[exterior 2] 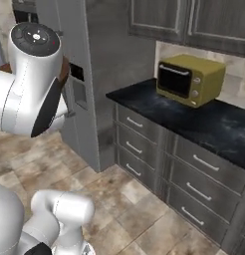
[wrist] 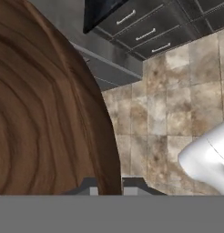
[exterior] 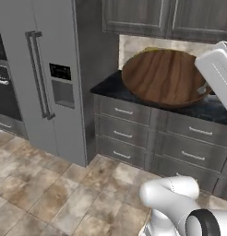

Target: Move the bowls from the cabinet to the plates on the dining table.

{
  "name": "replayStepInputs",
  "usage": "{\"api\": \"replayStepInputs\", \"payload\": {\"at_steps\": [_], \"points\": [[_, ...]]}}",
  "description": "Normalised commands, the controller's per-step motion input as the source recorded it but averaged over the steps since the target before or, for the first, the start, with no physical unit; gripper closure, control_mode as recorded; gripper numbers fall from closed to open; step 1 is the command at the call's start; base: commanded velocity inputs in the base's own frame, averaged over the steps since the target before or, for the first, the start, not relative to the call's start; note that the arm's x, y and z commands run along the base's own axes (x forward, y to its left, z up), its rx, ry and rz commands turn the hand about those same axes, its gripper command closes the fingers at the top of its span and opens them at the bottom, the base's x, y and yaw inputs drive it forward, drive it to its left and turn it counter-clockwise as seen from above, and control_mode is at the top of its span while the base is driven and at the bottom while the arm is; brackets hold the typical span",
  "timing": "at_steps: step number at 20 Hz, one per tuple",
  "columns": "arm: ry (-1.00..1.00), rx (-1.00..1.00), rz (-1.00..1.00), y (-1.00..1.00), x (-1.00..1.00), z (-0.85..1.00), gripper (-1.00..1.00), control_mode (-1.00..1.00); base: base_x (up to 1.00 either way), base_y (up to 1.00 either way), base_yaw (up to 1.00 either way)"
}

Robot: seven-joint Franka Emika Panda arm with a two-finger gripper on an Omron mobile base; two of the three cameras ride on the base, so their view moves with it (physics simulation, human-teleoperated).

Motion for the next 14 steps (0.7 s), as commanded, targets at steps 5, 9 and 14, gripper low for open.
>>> {"api": "replayStepInputs", "payload": {"at_steps": [5,9,14], "points": [[0.00,0.00,0.00,0.00,0.00,0.00,1.00,1.00,0.00,0.03,0.50],[0.00,0.00,0.00,0.00,0.00,0.00,1.00,1.00,0.00,0.14,0.50],[0.00,0.00,0.00,0.00,0.00,0.00,1.00,1.00,0.00,0.16,0.50]]}}
